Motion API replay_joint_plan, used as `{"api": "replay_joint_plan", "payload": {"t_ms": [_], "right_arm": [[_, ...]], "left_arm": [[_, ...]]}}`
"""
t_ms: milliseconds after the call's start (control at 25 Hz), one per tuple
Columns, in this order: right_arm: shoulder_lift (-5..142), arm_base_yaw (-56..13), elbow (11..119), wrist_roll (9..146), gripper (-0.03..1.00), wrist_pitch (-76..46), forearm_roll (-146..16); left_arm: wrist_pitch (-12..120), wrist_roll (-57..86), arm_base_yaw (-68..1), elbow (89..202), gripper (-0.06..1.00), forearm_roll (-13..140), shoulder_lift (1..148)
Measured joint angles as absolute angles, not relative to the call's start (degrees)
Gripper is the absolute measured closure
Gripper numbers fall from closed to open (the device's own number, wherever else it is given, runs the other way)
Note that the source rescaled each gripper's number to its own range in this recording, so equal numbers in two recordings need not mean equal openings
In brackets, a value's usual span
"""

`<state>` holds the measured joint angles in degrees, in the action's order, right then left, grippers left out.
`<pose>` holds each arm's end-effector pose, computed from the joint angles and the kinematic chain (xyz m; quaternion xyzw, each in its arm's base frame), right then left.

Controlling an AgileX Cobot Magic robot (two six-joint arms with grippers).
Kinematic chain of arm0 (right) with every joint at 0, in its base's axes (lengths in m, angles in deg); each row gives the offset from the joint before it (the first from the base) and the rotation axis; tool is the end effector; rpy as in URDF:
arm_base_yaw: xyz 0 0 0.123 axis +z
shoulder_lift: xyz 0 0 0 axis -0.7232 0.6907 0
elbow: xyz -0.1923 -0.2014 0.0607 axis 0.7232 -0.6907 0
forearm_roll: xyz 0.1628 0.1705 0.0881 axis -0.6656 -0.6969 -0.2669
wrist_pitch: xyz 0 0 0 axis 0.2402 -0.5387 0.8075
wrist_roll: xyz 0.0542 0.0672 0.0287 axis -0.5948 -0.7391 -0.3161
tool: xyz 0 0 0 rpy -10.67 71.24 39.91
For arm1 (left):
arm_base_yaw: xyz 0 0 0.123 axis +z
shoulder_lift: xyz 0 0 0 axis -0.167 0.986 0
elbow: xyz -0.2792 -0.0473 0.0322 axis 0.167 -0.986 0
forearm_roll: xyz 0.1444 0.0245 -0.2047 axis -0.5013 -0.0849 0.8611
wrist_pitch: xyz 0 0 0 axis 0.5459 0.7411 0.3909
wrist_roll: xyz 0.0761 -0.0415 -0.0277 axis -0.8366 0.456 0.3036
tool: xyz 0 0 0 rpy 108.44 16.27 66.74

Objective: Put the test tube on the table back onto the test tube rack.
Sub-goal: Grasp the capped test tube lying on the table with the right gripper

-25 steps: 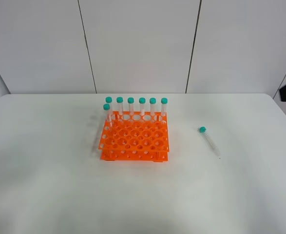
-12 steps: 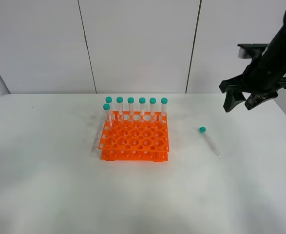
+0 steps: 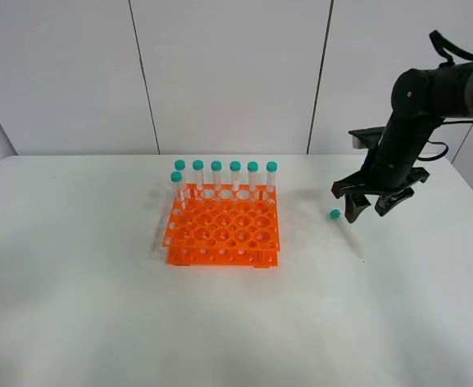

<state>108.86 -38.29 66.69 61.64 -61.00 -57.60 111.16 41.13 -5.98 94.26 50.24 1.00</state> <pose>0.3896 0.0558 0.1838 -0.1266 0.9896 0.0057 0.0680 -0.0057 -0.0004 0.2762 0.0292 0.8534 0.0507 0.5179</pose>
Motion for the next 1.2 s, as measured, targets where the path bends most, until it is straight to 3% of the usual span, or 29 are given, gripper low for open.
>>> {"api": "replay_joint_plan", "payload": {"t_ms": [1200], "right_arm": [[118.55,-38.0,66.74,62.48,0.21,-58.11,-56.92]], "left_arm": [[111.16,41.13,-5.98,94.26,-0.06,50.24,1.0]]}}
